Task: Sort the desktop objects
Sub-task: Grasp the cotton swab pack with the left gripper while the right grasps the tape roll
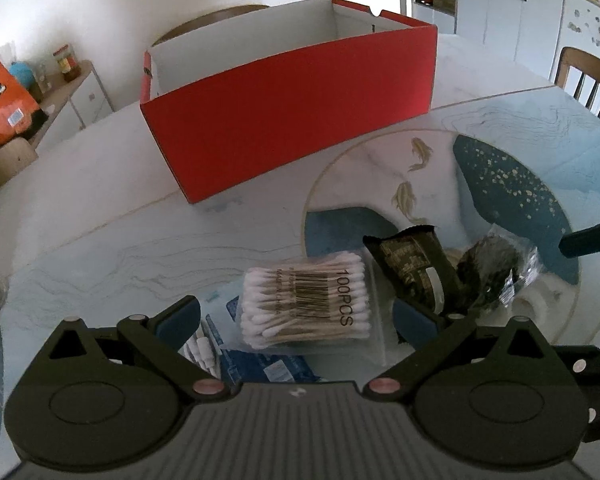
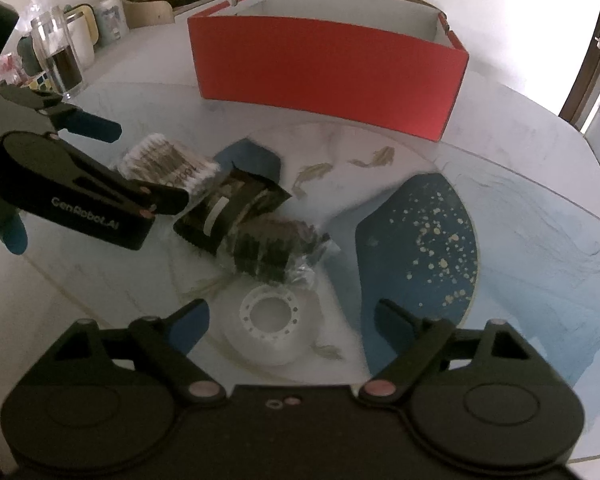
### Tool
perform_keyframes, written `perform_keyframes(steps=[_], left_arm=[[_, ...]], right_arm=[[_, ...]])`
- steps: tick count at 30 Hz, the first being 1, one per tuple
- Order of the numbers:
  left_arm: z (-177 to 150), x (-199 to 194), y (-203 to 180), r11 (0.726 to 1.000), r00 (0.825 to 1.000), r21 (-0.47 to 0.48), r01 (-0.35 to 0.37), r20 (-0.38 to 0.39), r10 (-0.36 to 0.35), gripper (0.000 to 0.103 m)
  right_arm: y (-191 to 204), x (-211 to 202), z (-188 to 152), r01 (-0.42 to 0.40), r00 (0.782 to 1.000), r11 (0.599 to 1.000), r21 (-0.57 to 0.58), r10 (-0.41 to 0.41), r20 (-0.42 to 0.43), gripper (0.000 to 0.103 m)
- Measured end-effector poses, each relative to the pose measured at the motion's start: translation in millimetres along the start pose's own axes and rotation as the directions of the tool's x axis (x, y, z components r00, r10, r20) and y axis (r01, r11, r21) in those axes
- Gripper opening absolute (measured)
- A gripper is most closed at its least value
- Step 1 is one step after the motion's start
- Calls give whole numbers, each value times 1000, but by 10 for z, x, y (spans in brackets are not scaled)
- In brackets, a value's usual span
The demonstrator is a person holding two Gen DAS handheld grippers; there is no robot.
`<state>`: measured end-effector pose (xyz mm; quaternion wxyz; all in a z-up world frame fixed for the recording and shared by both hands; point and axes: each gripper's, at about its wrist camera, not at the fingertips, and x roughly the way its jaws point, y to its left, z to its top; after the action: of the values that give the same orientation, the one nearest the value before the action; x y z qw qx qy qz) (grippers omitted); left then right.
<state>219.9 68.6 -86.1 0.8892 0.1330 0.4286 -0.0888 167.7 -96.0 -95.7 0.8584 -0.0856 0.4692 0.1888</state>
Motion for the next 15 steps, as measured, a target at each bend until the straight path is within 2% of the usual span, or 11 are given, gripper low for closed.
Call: perform_keyframes(steps=[10, 15], left_arm=[[-39, 5, -42, 1000, 999, 14, 3, 39, -3, 101], [-48, 23, -64, 1000, 999, 26, 5, 43, -7, 90]], right_arm=[[4, 71, 21, 3, 1000, 1000, -2, -3, -28, 83], [9, 94, 15, 5, 999, 1000, -2, -5, -41, 80]])
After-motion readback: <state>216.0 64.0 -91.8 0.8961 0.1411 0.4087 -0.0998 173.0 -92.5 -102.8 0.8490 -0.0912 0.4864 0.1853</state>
